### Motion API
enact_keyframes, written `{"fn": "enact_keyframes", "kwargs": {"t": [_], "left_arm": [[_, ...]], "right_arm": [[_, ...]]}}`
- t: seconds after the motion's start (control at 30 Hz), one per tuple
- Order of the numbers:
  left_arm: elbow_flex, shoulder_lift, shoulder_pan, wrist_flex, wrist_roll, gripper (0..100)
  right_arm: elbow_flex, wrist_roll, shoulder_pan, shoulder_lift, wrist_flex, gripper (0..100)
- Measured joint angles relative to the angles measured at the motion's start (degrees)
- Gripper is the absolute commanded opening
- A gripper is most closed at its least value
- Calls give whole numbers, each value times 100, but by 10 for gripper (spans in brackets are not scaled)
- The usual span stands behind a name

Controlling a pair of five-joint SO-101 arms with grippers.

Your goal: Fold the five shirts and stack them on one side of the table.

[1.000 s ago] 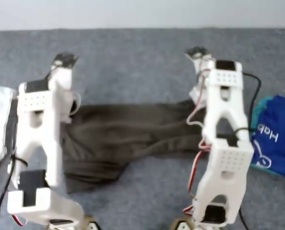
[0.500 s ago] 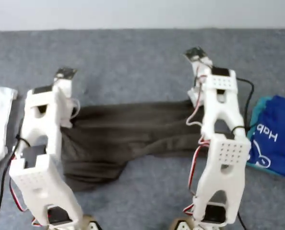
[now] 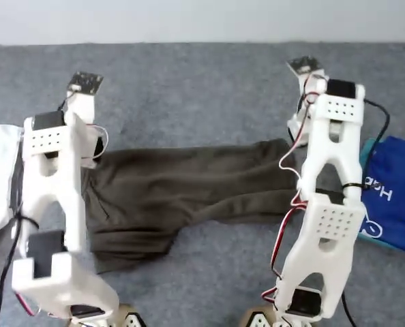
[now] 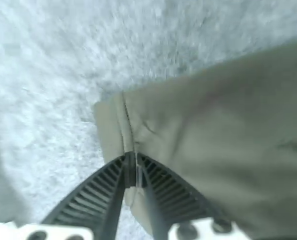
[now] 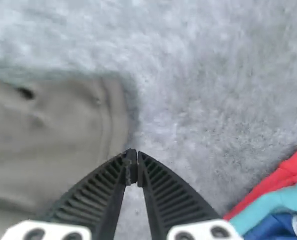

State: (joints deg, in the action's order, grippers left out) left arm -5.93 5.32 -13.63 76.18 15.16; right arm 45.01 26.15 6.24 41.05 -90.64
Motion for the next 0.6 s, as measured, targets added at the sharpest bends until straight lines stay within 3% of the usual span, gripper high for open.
{"fn": "enact_keyframes", "kwargs": {"t": [0.2, 0.33, 0.6], "left_arm": [[0, -949, 0, 686, 9, 15], [0, -1371, 0, 1169, 79, 15], [0, -2338, -167, 1837, 149, 15]], "right_arm": [[202, 0, -448, -492, -932, 15], [-44, -44, -633, -765, -985, 15], [-1978, -44, -1204, -1486, -985, 13]]}}
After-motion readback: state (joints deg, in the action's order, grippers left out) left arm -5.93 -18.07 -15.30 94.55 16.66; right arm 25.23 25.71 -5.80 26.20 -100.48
